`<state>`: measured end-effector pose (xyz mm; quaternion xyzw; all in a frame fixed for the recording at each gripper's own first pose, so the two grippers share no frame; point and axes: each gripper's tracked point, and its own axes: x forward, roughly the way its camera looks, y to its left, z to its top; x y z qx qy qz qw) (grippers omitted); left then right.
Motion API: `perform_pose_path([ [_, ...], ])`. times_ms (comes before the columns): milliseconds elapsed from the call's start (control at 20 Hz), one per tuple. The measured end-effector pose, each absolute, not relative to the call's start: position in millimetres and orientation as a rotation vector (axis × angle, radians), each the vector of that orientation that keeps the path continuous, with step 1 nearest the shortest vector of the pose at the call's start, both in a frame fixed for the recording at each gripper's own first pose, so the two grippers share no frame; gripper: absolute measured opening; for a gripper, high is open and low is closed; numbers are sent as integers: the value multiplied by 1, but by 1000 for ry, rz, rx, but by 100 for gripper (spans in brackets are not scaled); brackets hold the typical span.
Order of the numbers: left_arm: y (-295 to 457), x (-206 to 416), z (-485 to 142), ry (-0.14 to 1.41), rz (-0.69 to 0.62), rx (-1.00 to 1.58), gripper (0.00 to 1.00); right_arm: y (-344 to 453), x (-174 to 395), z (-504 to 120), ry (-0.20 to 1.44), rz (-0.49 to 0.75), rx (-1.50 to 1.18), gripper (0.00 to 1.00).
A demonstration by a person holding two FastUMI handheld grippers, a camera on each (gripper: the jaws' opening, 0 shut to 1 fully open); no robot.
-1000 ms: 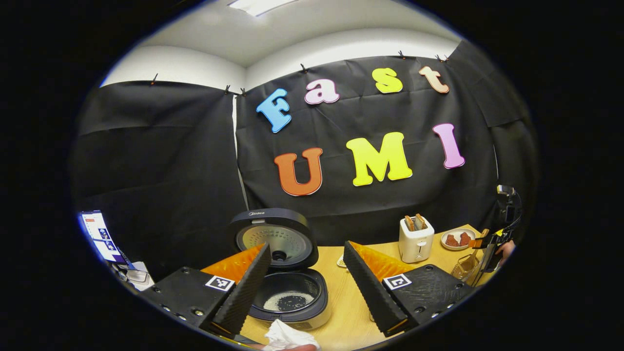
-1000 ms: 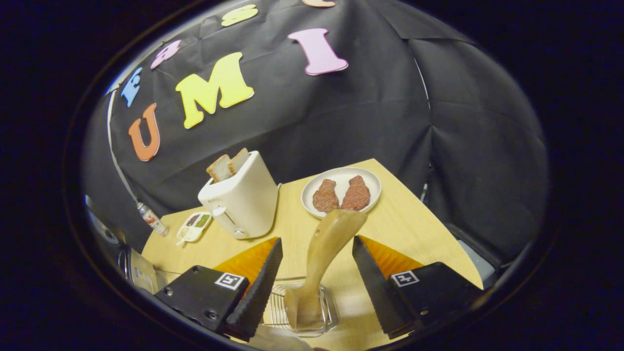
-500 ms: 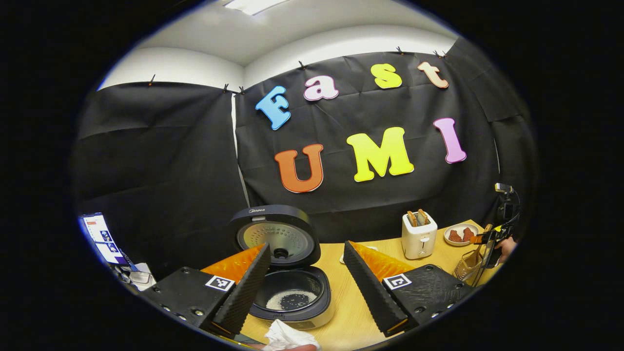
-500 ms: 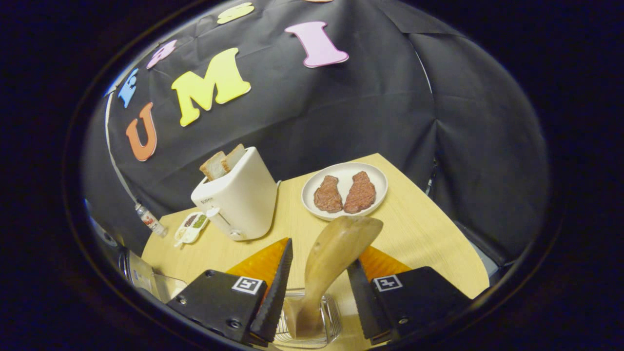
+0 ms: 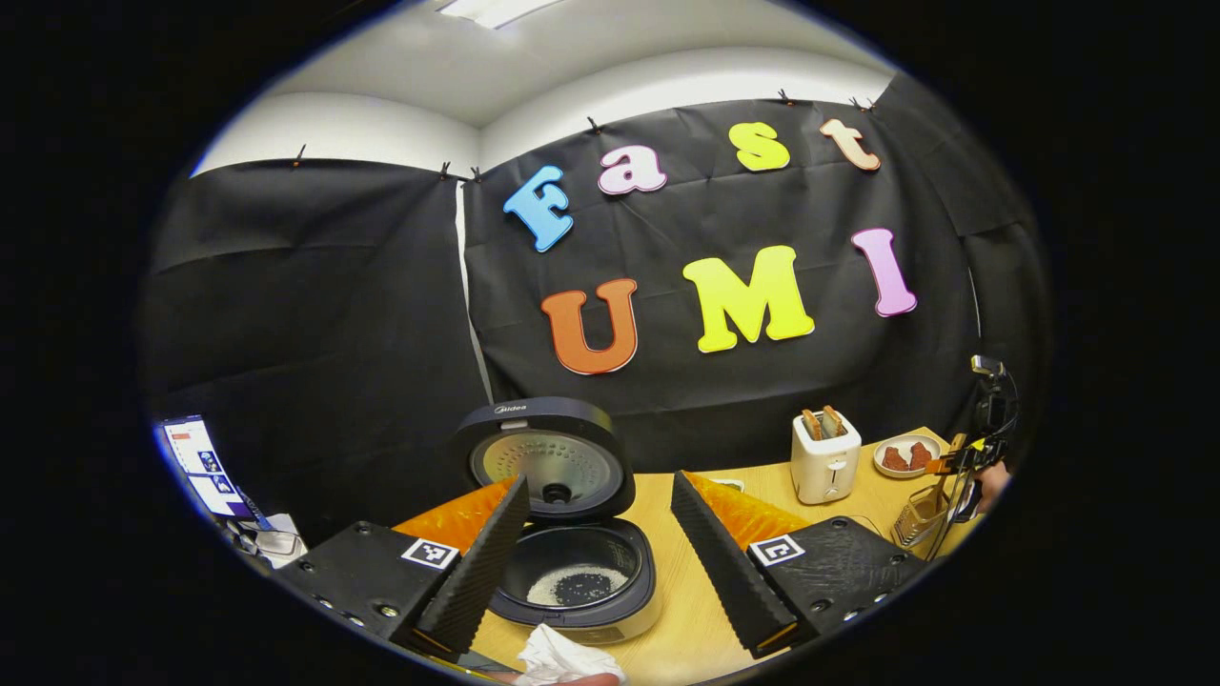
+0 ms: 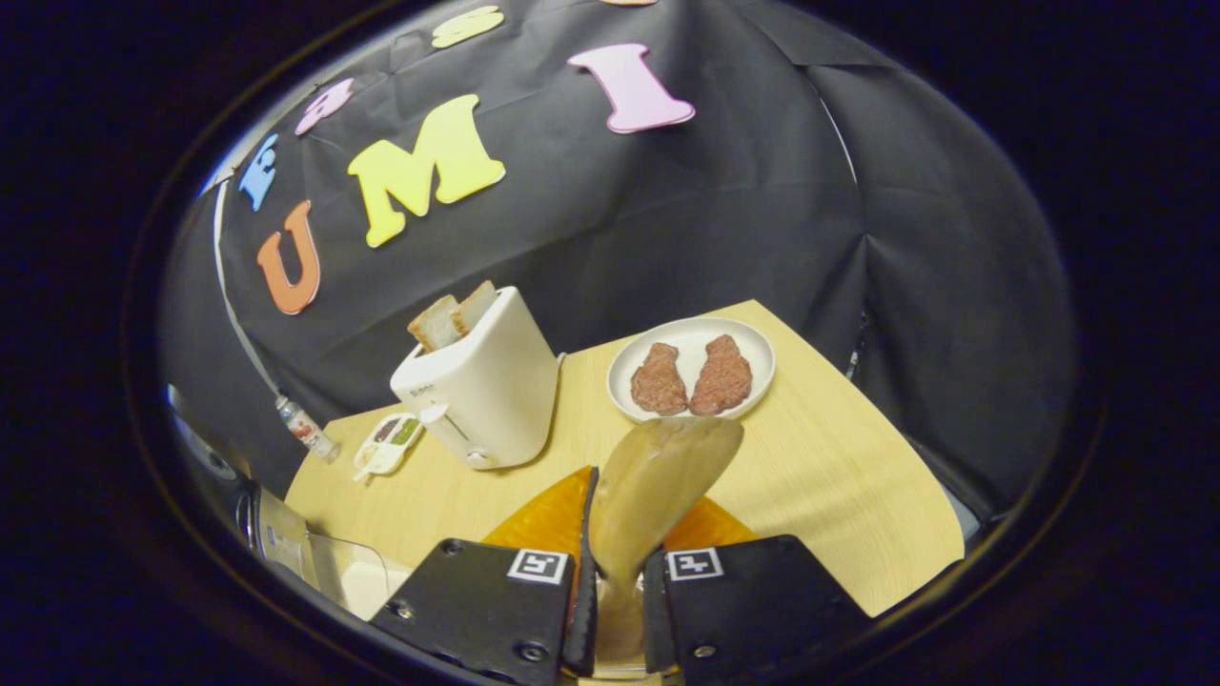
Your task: Close the left gripper, press the button to open the rice cooker; take a wooden spoon from the chopstick holder with the right hand, scoop a spoonful of rice and pour it into the rice cooker, then put the wooden spoon back into the chopstick holder.
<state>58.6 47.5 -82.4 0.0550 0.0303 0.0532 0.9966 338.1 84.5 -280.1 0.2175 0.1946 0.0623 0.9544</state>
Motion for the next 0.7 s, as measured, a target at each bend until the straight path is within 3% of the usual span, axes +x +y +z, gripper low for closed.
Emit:
perform_pose_path([
  [450,58,55,-88,51,113,90,95,84,300,-211,228,137,294,24],
  [700,67,45,-96,65,113,49,95,83,264,-130,90,114,143,24],
])
